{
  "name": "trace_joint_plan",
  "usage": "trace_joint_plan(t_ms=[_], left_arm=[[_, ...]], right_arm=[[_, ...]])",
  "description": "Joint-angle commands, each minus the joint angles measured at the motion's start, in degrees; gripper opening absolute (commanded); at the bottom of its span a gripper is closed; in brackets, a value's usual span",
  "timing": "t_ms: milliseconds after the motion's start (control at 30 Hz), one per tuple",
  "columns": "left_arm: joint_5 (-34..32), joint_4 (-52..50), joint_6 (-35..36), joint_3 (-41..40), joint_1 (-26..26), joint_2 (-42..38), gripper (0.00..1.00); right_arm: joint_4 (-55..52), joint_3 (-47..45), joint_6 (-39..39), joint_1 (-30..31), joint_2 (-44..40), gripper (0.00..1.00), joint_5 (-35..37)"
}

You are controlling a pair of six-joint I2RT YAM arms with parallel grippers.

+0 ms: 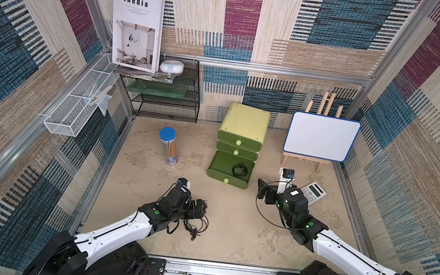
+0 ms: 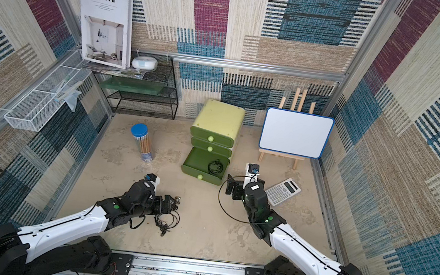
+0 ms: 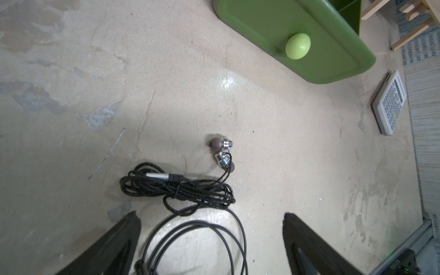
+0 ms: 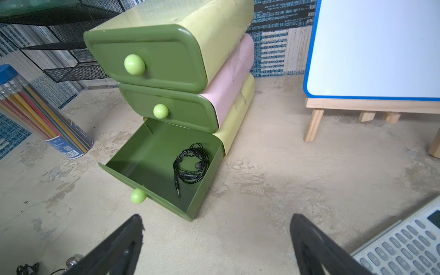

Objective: Place the wired earphones into the drawer by color
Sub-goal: Pick up the wired earphones from the center of the board.

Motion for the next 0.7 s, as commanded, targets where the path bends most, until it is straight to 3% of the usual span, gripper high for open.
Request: trace_joint_plan(t_ms=[0,667], left_arm=[[0.0,3.4,-0.9,0.5,0.0,2.2,0.97],[-0.9,7.1,3.5,6.9,0.2,16.4,0.85]], right_arm=[[1.4,-0.6,-1.1,-0.1,-1.3,1.0,1.0],[1.4,-2.3,-1.8,-0.2,-4.8,1.0,1.7]])
